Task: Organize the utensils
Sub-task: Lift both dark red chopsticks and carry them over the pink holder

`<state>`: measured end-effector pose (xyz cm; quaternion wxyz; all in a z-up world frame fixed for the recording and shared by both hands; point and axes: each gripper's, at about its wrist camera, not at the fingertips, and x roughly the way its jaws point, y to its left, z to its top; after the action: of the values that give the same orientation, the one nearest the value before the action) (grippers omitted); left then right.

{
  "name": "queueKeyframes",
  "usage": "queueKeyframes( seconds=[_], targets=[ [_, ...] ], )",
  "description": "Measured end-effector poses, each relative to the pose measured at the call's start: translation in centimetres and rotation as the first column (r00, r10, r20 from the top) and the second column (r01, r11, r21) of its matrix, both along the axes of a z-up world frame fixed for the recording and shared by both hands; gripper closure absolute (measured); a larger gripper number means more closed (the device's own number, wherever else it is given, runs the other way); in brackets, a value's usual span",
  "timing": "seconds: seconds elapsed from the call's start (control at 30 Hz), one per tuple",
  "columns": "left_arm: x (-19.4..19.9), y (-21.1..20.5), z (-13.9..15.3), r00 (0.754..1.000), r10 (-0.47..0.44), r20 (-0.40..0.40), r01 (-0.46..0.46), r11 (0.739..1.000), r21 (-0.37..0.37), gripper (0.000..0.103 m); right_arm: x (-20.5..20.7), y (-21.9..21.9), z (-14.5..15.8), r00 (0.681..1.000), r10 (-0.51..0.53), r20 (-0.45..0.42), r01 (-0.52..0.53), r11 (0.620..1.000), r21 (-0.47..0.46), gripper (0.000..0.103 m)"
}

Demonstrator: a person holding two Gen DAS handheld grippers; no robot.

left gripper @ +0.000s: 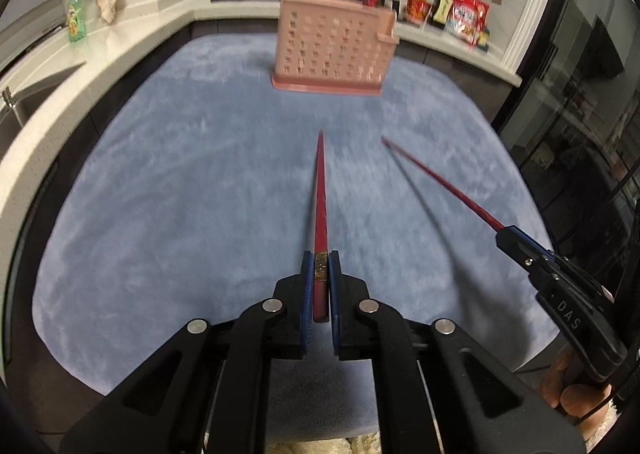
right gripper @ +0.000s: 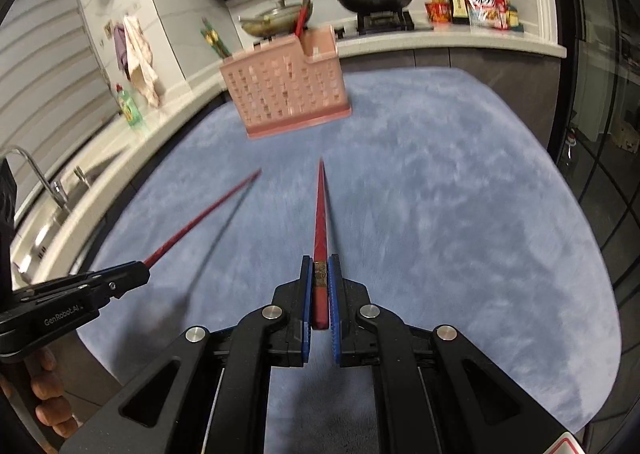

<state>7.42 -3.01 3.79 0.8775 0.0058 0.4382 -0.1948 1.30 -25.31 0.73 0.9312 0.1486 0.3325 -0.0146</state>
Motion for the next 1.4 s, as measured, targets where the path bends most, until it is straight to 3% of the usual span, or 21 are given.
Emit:
queueKeyframes(
  seconds=[0.43, 0.83, 1.0, 1.27, 1.4],
  targets=[
    [2.1, 1.0, 6.9, 0.987, 0.042, 0.157, -0.032, 0.998, -0.062, 0.096, 1.3, -1.1, 7.9, 0.986, 0.012, 0.169, -0.012, 1.000, 0.000, 0.096],
    [5.4, 0.3, 10.3, 0.972, 0.053, 0.229, -0.030, 0.994, -0.103, 0.096, 3.1, -1.3, 9.9, 0.975, 0.022, 0.222, -0.024, 1.000, 0.008, 0.096],
    [7.3, -0.3, 11.2, 0.973, 0.051, 0.224, -0.023, 0.992, -0.126, 0.096, 4.9, -1.5, 10.3, 0.972, 0.027, 0.234, -0.033, 0.999, 0.022, 0.096],
    [9.4, -1.1, 14.7, 0.948, 0.059, 0.314, -0.019, 0.992, -0.128, 0.096, 7.9, -2.2, 12.7, 0.958, 0.032, 0.285, -0.051, 0.997, 0.061, 0.096],
    [11.1, -1.6, 17.9, 0.922, 0.069, 0.382, -0.016, 0.990, -0.141, 0.096, 10.1, -3.3, 14.9, 0.944, 0.030, 0.328, -0.064, 0.994, 0.094, 0.096]
  ],
)
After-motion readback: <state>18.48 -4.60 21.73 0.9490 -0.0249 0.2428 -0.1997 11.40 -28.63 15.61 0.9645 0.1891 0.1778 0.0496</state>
